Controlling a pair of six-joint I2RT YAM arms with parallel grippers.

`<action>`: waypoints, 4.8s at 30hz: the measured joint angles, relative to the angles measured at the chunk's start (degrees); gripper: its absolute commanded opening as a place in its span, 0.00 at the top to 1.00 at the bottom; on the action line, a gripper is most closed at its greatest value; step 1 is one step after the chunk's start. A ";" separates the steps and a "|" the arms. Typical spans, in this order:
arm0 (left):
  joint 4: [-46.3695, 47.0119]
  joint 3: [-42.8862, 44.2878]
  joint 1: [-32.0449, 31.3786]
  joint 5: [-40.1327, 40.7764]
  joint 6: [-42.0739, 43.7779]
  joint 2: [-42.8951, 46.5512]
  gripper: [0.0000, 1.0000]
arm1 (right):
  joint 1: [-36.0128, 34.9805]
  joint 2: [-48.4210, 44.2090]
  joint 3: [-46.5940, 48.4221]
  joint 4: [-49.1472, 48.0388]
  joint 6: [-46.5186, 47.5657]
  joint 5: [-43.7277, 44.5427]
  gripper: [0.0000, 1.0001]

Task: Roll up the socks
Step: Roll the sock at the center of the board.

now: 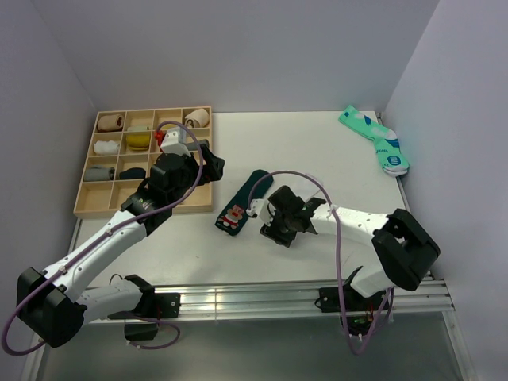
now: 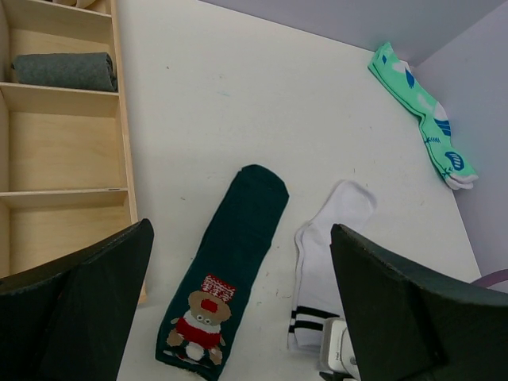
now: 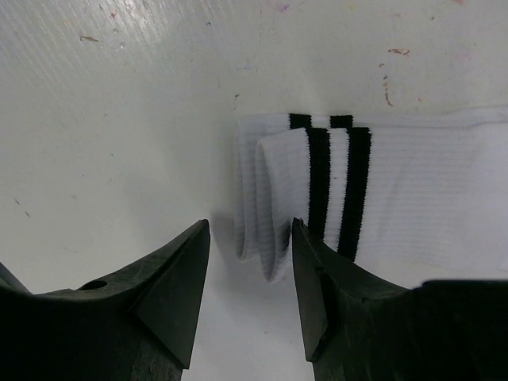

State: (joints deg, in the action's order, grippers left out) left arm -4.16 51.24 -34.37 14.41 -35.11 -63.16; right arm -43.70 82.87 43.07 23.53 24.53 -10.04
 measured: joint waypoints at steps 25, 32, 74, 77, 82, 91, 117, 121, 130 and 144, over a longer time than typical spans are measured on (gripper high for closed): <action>3.93 -4.63 0.00 -0.33 0.26 0.07 0.15 | 0.39 2.23 0.42 -1.55 0.96 0.28 0.83; 11.41 -14.78 0.00 -2.03 0.28 3.78 0.22 | 6.75 1.79 1.40 2.25 3.28 -9.33 0.87; 59.21 -16.68 -7.89 -43.63 7.98 -37.99 0.38 | 26.40 31.23 22.69 32.81 11.43 -39.56 0.93; 59.14 -15.67 -9.16 -44.19 8.07 -39.95 0.36 | 26.51 31.23 22.86 33.31 11.50 -39.60 0.93; 58.75 -14.27 -11.28 -44.74 8.55 -42.18 0.36 | 26.75 31.56 23.71 34.40 11.80 -40.11 0.94; 58.73 -14.10 -12.02 -44.85 8.76 -45.42 0.35 | 27.08 32.41 24.52 35.58 12.68 -40.76 0.94; 58.66 -11.72 -13.51 -44.46 8.44 -49.00 0.70 | 27.63 33.99 25.62 36.48 13.05 -41.11 0.96; 58.75 -11.69 -13.57 -44.04 7.63 -49.20 0.82 | 27.63 34.03 25.62 36.30 13.00 -41.09 0.96; 58.75 -11.69 -14.49 -41.81 6.73 -49.20 1.00 | 27.65 34.01 25.62 35.56 11.85 -40.41 0.87; 55.74 -10.86 -15.58 -36.76 3.48 -49.20 1.00 | 28.13 21.86 22.62 25.70 5.05 -35.34 0.60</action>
State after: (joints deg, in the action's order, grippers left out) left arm 51.57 40.38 -49.95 -22.35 -31.64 -112.36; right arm -15.57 104.73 65.69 49.23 29.58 -45.39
